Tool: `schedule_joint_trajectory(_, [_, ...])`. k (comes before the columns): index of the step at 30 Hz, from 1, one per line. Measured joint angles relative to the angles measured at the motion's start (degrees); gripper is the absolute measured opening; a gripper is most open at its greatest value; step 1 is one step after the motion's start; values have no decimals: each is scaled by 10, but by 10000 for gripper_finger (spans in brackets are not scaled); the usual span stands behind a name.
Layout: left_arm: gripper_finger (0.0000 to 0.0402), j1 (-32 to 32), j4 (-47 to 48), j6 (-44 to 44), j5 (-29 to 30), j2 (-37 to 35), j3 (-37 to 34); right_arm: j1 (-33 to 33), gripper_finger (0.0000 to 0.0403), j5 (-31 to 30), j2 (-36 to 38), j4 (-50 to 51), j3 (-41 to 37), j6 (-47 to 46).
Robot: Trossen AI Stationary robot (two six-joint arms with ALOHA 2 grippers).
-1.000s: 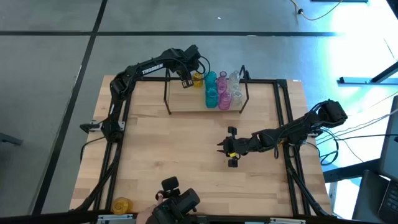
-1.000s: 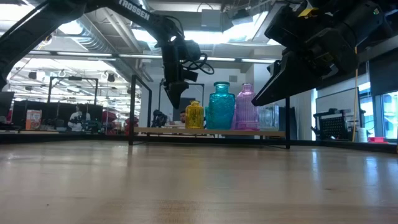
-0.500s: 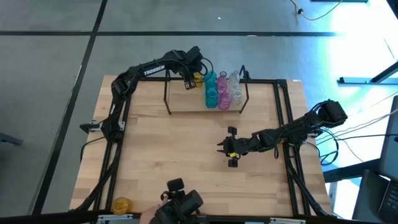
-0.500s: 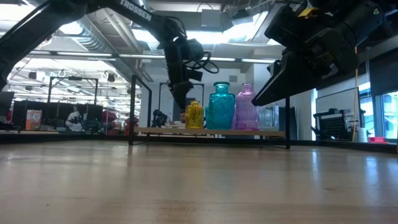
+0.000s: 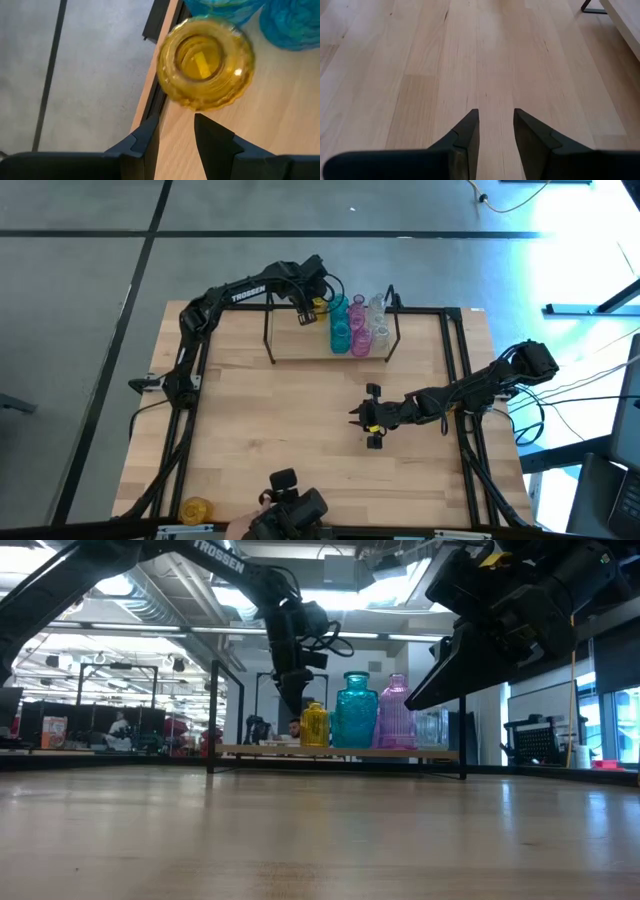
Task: Sort vases onto shelf
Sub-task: Put the top left yellow vase to the left side of the top blue vase on the shelf, then put the top yellow vase aligned with the other yellow vase on the shelf
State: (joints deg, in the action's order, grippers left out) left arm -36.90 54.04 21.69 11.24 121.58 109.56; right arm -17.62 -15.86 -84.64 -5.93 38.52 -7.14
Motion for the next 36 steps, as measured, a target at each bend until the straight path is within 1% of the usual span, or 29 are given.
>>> schedule_joint_trajectory(4, [116, 10, 33, 1, 48, -5, 3, 0, 106, 0, 0, 0, 0, 0])
schedule_joint_trajectory(7, [116, 23, 70, -2, 53, -29, 9, 0, 106, 0, 0, 0, 0, 1])
schedule_joint_trajectory(10, [116, 44, 92, -16, 32, -65, 9, 0, 106, -1, 0, 0, 0, 1])
schedule_joint_trajectory(14, [116, 81, 115, -49, -20, -113, 9, 0, 106, -1, 0, 3, 0, 11])
schedule_joint_trajectory(17, [116, 119, 127, -51, -62, -160, -15, 0, 106, -1, 0, 0, 0, 14])
schedule_joint_trajectory(20, [116, 166, 113, -55, -75, -220, -82, 0, 106, -1, 0, 1, 0, 14])
schedule_joint_trajectory(25, [116, 248, 14, -83, -73, -349, -253, 0, 106, 0, 0, 0, 0, 14])
schedule_joint_trajectory(27, [116, 281, -42, -106, -68, -401, -324, 0, 106, 0, 0, -4, 0, 15])
schedule_joint_trajectory(32, [116, 368, -189, -156, -22, -510, -491, 0, 106, 0, 0, -11, 0, 14])
schedule_joint_trajectory(34, [116, 400, -275, -193, -7, -541, -548, 0, 106, 7, 0, -12, 0, 3])
schedule_joint_trajectory(36, [116, 429, -352, -199, 0, -558, -595, 0, 106, 17, 0, -10, 3, 1])
